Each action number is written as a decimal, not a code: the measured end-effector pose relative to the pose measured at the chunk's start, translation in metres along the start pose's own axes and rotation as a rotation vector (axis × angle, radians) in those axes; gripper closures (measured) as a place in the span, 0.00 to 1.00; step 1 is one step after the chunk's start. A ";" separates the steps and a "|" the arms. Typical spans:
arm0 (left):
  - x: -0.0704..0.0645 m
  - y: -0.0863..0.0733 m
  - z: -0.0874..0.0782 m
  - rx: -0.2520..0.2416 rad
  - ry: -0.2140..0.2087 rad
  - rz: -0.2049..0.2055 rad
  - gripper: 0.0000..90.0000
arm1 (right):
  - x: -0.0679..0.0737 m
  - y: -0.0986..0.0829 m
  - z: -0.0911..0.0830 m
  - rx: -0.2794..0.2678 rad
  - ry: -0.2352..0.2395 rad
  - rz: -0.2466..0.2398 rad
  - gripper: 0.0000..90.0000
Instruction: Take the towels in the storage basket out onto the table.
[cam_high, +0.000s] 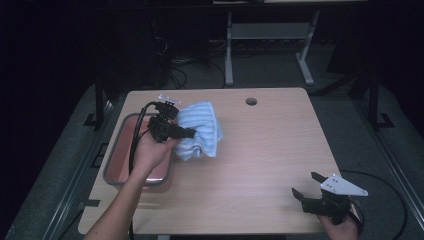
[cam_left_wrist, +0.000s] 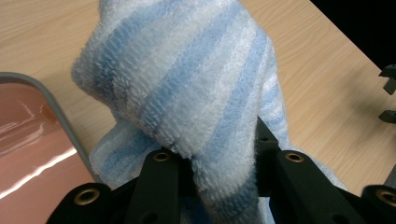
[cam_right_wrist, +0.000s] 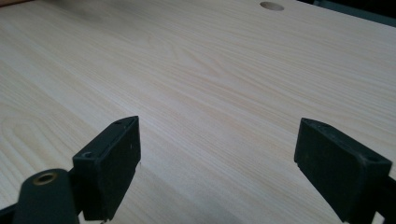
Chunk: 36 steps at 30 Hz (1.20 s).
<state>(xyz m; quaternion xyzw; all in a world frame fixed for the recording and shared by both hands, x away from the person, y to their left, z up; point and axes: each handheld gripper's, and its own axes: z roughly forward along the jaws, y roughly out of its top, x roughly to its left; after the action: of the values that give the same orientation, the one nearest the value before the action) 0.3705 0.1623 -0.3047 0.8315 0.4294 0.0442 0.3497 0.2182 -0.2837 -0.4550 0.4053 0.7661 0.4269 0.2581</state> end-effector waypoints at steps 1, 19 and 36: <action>-0.001 0.001 0.001 0.002 -0.002 0.002 0.78 | 0.000 0.000 0.000 -0.002 0.000 0.001 0.16; -0.016 0.012 0.025 0.025 -0.031 0.030 0.78 | -0.001 0.000 -0.002 -0.008 -0.002 0.008 0.16; -0.037 0.023 0.061 0.067 -0.066 0.060 0.78 | -0.001 -0.001 -0.004 -0.009 0.000 0.008 0.16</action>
<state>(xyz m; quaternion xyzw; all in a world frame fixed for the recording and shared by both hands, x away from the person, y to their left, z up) 0.3855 0.0923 -0.3278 0.8563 0.3939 0.0128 0.3339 0.2158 -0.2864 -0.4539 0.4070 0.7625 0.4315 0.2584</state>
